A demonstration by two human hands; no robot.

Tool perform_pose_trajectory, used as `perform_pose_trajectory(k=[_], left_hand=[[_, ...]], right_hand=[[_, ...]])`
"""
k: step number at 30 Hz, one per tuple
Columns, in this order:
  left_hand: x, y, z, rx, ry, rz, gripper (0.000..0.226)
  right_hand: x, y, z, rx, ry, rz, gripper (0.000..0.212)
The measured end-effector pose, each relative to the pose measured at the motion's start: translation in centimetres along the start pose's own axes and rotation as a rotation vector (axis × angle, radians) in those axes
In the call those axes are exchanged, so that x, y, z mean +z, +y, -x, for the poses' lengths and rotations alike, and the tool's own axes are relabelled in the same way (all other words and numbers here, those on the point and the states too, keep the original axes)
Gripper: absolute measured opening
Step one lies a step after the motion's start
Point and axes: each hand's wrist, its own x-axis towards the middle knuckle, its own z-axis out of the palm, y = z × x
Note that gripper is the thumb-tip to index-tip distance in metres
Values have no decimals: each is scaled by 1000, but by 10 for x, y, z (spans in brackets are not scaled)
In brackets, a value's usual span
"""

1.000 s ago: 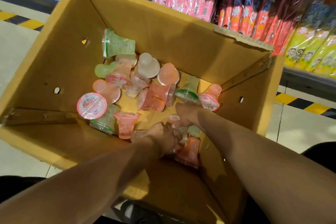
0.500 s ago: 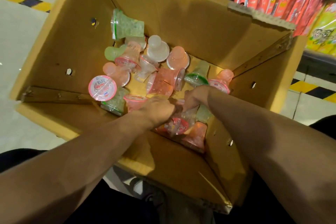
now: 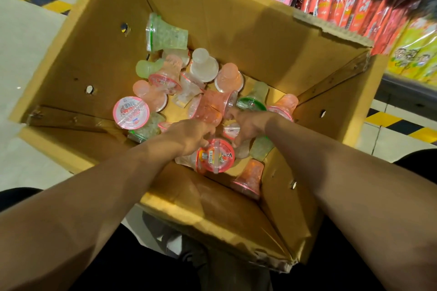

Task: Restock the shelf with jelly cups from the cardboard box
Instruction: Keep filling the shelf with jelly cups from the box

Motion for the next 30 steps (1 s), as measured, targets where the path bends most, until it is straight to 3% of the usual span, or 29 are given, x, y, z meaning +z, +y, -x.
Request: perform_pose_trajectory(k=[6,10,13,17,20,22,25,28,30], left_hand=[[2,-4,2,-31,17,73,8],[8,-3,1,43,69,-108,50],[20,10,2,151,16,-240,84],[38,20,2,175,-23,-392,81],[38,21,-3,85,-81,-187,95],[39,22,-5,44,-96,-56,79],[28,19,-2,107,-40,-114,48],[17,10,-1,168,-15,-179,38],[13,3,-1,168,-6,-76,34]], right_hand=[[2,2,10,6,12,186,112],[7,3,7,18,44,155,113],[8,4,5,7,47,162,117],[8,4,2,7,56,145,121],[9,5,2,-12,64,130,124],[11,6,2,-26,82,109,126],[10,8,3,-28,108,93,128],[8,10,5,-44,109,93,124],[7,12,5,-57,101,101,123]])
